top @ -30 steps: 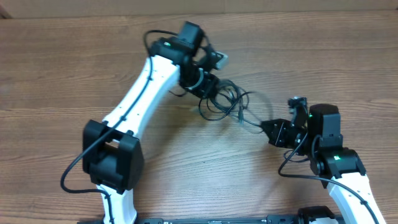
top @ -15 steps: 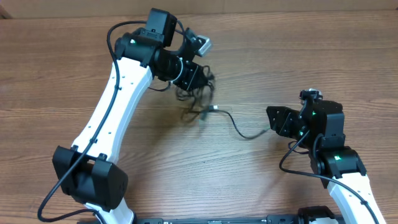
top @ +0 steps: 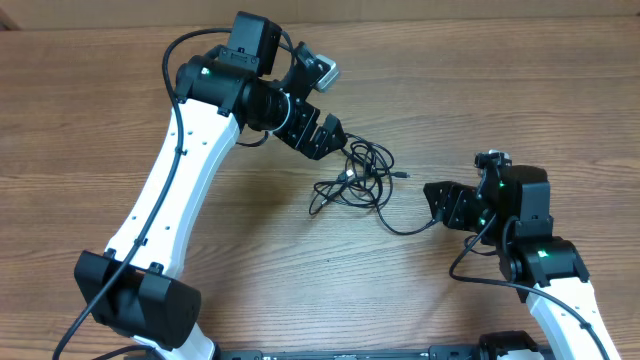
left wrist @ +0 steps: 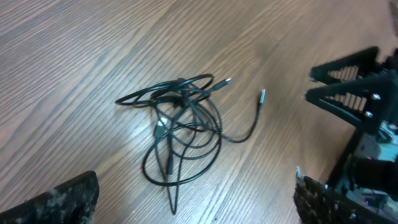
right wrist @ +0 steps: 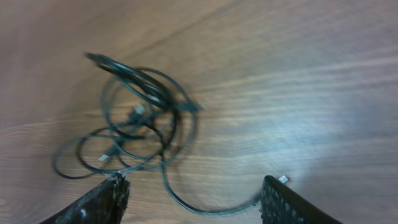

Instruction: Untangle cables

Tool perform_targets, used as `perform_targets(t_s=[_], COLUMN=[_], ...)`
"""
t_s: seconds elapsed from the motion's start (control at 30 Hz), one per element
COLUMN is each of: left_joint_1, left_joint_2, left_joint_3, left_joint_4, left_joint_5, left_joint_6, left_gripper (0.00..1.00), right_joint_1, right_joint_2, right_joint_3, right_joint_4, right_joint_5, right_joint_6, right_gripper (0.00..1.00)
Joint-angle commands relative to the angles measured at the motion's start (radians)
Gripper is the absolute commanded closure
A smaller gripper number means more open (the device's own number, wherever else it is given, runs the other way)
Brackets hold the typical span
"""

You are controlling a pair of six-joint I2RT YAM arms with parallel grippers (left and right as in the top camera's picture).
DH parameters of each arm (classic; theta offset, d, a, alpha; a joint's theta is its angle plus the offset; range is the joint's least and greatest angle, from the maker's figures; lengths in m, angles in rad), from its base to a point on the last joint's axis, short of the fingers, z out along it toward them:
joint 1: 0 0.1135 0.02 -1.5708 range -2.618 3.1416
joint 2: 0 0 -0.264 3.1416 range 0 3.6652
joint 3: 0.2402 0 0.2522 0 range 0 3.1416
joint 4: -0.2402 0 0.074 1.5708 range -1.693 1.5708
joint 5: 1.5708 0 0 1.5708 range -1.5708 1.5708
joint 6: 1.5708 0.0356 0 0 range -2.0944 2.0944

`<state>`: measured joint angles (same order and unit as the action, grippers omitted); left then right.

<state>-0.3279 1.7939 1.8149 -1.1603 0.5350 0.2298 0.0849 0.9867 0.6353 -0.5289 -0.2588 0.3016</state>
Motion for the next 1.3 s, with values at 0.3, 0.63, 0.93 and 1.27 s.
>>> perform_targets(t_s=[0.3,0.63,0.93,1.27], left_joint_1=[-0.041,-0.146,-0.19,-0.115], left_joint_2=[0.18,0.385,0.497,0.381], left_joint_3=[0.005,0.005,0.006,0.119], left_joint_4=[0.126,0.325,0.447,0.539], left_joint_5=[-0.034,0.186,0.113,0.109], left_joint_6=[-0.339,-0.904,-1.083,-0.872], left_gripper=[0.0,0.0,0.35,0.93], right_joint_1=[-0.001,-0.001,-0.001,-0.001], right_joint_2=[-0.008,-0.008,-0.008,-0.008], right_joint_3=[0.012,0.012,0.012,0.012], right_joint_4=[-0.102,-0.103,-0.107,-0.108], right_joint_5=[0.187,0.187,0.187,0.187], right_joint_6=[-0.01,-0.011,-0.011,-0.011], right_gripper=[0.25,0.24,0.23,0.23])
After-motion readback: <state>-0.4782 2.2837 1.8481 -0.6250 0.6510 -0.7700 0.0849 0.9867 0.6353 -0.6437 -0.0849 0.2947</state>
